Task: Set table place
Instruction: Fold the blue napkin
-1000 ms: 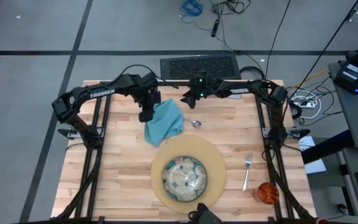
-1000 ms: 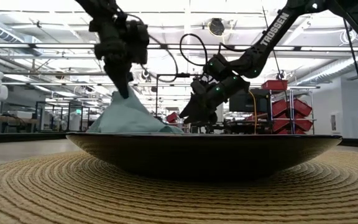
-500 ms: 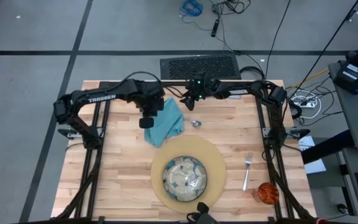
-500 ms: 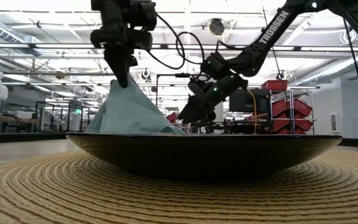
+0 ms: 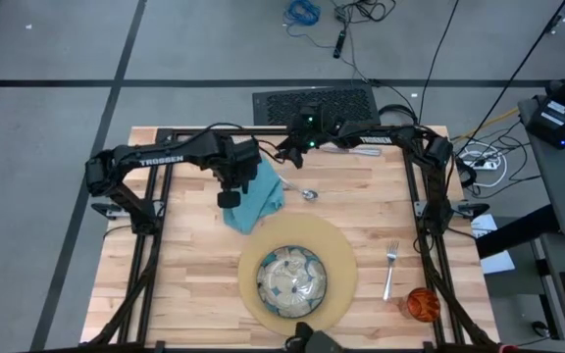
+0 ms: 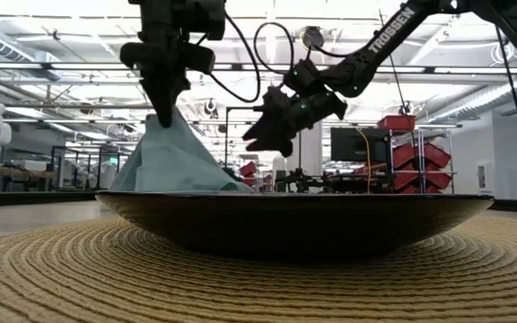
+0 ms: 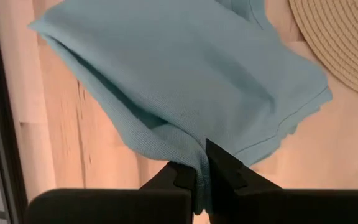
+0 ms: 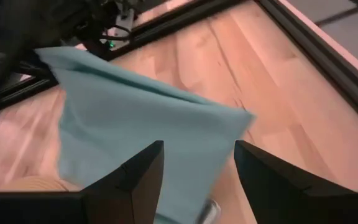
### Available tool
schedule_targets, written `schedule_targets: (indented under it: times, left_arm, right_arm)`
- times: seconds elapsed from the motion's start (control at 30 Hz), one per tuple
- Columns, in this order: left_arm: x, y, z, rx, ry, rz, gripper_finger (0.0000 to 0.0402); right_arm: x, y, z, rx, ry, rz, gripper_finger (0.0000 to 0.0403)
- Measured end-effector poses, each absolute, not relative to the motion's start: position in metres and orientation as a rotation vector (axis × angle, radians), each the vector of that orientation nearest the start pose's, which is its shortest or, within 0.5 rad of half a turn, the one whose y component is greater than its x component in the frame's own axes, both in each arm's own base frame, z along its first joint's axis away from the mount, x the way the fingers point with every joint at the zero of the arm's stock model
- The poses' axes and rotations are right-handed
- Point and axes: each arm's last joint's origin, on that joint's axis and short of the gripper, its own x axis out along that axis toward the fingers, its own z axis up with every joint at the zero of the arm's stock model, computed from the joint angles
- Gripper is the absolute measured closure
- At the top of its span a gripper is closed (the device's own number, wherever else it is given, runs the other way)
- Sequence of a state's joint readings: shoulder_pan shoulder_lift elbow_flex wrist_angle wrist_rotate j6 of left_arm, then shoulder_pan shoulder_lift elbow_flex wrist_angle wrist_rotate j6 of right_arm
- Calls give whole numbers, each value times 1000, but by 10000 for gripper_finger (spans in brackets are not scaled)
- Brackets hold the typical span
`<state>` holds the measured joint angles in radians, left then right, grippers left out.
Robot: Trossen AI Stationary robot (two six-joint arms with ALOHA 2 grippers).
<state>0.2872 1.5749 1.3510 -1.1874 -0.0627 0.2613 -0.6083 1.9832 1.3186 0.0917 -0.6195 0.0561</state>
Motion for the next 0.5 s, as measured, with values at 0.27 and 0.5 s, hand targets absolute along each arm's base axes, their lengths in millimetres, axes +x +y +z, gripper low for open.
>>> schedule_targets:
  times: [0.27,0.5]
  left_arm:
    - [281,64,278,126,1444,114,401]
    - [285,55,298,168,1410,142,401]
  right_arm:
    - [357,-259,161,509,439,117,215]
    - [364,-276,141,570,384,189,215]
